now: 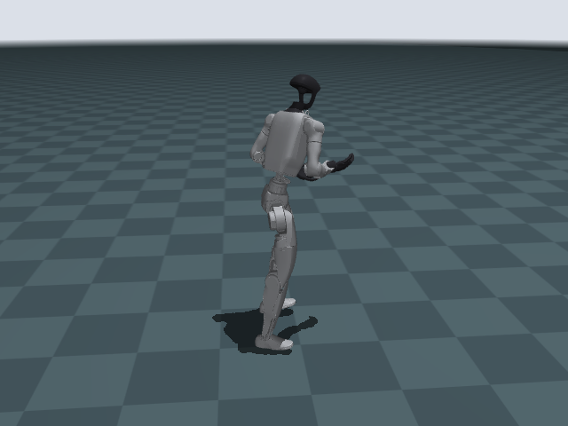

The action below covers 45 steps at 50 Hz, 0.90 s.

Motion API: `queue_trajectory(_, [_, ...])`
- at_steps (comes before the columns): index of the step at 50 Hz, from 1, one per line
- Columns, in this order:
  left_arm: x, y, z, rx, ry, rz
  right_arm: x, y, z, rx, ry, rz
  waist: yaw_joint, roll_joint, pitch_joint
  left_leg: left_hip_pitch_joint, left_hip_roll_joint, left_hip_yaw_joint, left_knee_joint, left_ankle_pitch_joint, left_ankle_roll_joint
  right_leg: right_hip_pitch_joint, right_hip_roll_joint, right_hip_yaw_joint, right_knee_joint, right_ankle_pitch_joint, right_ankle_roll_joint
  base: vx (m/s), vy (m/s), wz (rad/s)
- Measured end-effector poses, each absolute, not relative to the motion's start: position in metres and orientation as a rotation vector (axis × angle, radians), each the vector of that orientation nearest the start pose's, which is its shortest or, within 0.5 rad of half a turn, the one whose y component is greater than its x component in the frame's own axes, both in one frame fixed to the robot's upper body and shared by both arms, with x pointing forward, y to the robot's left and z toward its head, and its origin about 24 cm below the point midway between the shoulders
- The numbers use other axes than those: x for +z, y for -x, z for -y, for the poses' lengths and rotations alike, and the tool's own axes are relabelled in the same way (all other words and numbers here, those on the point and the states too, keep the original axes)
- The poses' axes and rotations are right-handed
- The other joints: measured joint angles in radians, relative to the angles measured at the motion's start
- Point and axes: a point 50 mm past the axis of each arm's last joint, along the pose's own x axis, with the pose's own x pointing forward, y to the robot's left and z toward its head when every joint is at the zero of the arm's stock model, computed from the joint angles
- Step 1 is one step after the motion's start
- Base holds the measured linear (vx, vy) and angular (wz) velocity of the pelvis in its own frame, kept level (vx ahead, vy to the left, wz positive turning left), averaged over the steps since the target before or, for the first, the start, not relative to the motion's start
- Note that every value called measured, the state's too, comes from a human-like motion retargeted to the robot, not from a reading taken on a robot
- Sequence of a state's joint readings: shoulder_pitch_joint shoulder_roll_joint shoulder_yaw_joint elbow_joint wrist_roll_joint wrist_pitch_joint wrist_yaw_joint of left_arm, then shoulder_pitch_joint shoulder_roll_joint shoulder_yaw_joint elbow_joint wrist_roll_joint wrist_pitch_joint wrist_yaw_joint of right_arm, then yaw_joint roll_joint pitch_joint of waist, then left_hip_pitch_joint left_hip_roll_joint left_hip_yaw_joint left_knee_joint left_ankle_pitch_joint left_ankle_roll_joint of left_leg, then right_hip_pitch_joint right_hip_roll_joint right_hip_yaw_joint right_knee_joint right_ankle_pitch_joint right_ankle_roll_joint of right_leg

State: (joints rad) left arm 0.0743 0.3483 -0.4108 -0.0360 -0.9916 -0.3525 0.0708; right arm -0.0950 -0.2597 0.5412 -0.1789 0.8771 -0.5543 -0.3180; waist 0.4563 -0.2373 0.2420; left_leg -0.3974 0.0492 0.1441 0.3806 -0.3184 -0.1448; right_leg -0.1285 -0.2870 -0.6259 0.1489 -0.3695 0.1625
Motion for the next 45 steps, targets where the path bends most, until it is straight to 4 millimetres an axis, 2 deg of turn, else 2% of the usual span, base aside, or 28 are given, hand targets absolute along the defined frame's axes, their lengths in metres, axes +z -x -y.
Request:
queue_trajectory(2, [0.050, -0.218, -0.175, 0.024, 0.580, 0.116, 0.108, -0.243, 0.098, 0.068, -0.788, 0.355, 0.050, -0.048, 0.004, 0.061, 0.024, -0.058, 0.023, 0.014, 0.011, -0.013, -0.011, 0.079, 0.014, 0.021, 0.012, 0.10, 0.21, -2.45])
queue_trajectory(4, [0.062, -0.210, -0.200, 0.170, 0.410, 0.207, 0.109, -0.250, 0.086, 0.095, -0.750, 0.355, 0.067, -0.073, 0.007, 0.144, 0.054, -0.106, -0.010, 0.006, 0.017, -0.027, -0.003, 0.143, 0.060, 0.026, 0.021, 0.06, 0.23, -2.08])
queue_trajectory(5, [0.069, -0.206, -0.210, 0.240, 0.317, 0.254, 0.110, -0.253, 0.080, 0.117, -0.733, 0.361, 0.064, -0.079, 0.007, 0.183, 0.068, -0.121, -0.033, -0.014, 0.018, -0.036, 0.002, 0.166, 0.092, 0.024, 0.024, 0.03, 0.21, -1.34])
queue_trajectory(7, [0.077, -0.206, -0.215, 0.323, 0.170, 0.323, 0.115, -0.255, 0.076, 0.108, -0.706, 0.406, 0.025, -0.083, 0.006, 0.221, 0.086, -0.124, -0.058, -0.066, 0.020, -0.056, 0.004, 0.175, 0.168, 0.020, 0.017, -0.01, 0.16, -0.50])
queue_trajectory(11, [0.090, -0.225, -0.197, 0.280, -0.115, 0.427, 0.119, -0.253, 0.077, -0.012, -0.608, 0.519, -0.064, -0.082, 0.014, 0.203, 0.103, -0.159, -0.045, -0.080, 0.036, -0.084, -0.011, 0.099, 0.288, 0.044, -0.042, -0.03, 0.06, 0.52])
queue_trajectory(15, [0.106, -0.240, -0.181, 0.132, -0.431, 0.556, 0.115, -0.250, 0.070, -0.016, -0.253, 0.640, -0.079, -0.057, 0.019, 0.188, 0.133, -0.198, -0.064, -0.060, 0.054, -0.120, -0.007, 0.051, 0.370, 0.119, -0.105, -0.01, 0.00, 0.28])
queue_trajectory(17, [0.113, -0.238, -0.177, 0.078, -0.477, 0.599, 0.116, -0.244, 0.066, 0.004, -0.271, 0.642, -0.084, -0.039, 0.017, 0.196, 0.150, -0.208, -0.092, -0.046, 0.073, -0.152, 0.007, 0.111, 0.396, 0.160, -0.097, 0.01, -0.09, 0.08])
queue_trajectory(20, [0.120, -0.232, -0.176, 0.007, -0.483, 0.611, 0.121, -0.237, 0.065, 0.039, -0.457, 0.588, -0.095, -0.011, 0.023, 0.201, 0.174, -0.220, -0.128, -0.029, 0.093, -0.194, 0.018, 0.208, 0.404, 0.189, -0.065, 0.00, -0.14, 0.05])
queue_trajectory(21, [0.120, -0.231, -0.177, -0.017, -0.508, 0.595, 0.121, -0.238, 0.062, 0.096, -0.473, 0.545, -0.096, -0.002, 0.033, 0.199, 0.180, -0.220, -0.134, -0.027, 0.095, -0.201, 0.005, 0.216, 0.399, 0.184, -0.064, -0.02, -0.17, -0.03])
queue_trajectory(25, [0.119, -0.226, -0.181, -0.072, -0.626, 0.541, 0.116, -0.240, 0.050, 0.325, -0.398, 0.417, -0.086, 0.048, 0.095, 0.187, 0.203, -0.209, -0.129, -0.027, 0.095, -0.208, -0.082, 0.187, 0.343, 0.141, -0.096, -0.04, -0.21, -0.14])
queue_trajectory(29, [0.122, -0.217, -0.185, 0.020, -0.567, 0.574, 0.132, -0.237, 0.063, 0.105, -0.489, 0.505, -0.098, 0.130, 0.188, 0.168, 0.222, -0.205, -0.055, -0.049, 0.078, -0.221, -0.141, 0.261, 0.284, 0.090, -0.115, -0.05, -0.29, -0.14])
queue_trajectory(32, [0.114, -0.208, -0.189, 0.102, -0.479, 0.539, 0.138, -0.235, 0.064, 0.015, -0.475, 0.549, -0.133, 0.198, 0.253, 0.147, 0.242, -0.194, 0.028, -0.071, 0.063, -0.253, -0.174, 0.332, 0.297, 0.074, -0.113, -0.03, -0.35, -0.34])
queue_trajectory(36, [0.086, -0.188, -0.201, 0.267, -0.340, 0.370, 0.143, -0.235, 0.068, -0.129, -0.435, 0.584, -0.181, 0.246, 0.267, 0.103, 0.276, -0.136, 0.086, -0.076, 0.058, -0.382, -0.222, 0.348, 0.385, 0.129, -0.153, 0.00, -0.45, -0.82])
queue_trajectory(40, [0.052, -0.163, -0.217, 0.375, -0.320, 0.179, 0.165, -0.227, 0.076, -0.183, -0.424, 0.699, -0.225, 0.270, 0.270, 0.119, 0.341, -0.065, 0.026, -0.025, 0.051, -0.560, -0.175, 0.415, 0.560, 0.057, -0.147, 0.09, -0.62, -0.89])
queue_trajectory(42, [0.038, -0.151, -0.229, 0.407, -0.366, 0.100, 0.185, -0.221, 0.085, -0.148, -0.257, 0.875, -0.259, 0.275, 0.268, 0.158, 0.379, -0.033, -0.057, 0.025, 0.045, -0.616, -0.139, 0.413, 0.633, 0.029, -0.140, 0.18, -0.69, -0.55])
queue_trajectory(45, [0.020, -0.142, -0.247, 0.439, -0.443, -0.020, 0.220, -0.219, 0.113, -0.198, 0.283, 1.188, -0.326, 0.266, 0.260, 0.250, 0.422, 0.018, -0.215, 0.082, 0.048, -0.625, -0.092, 0.370, 0.678, -0.013, -0.097, 0.25, -0.68, -0.22])
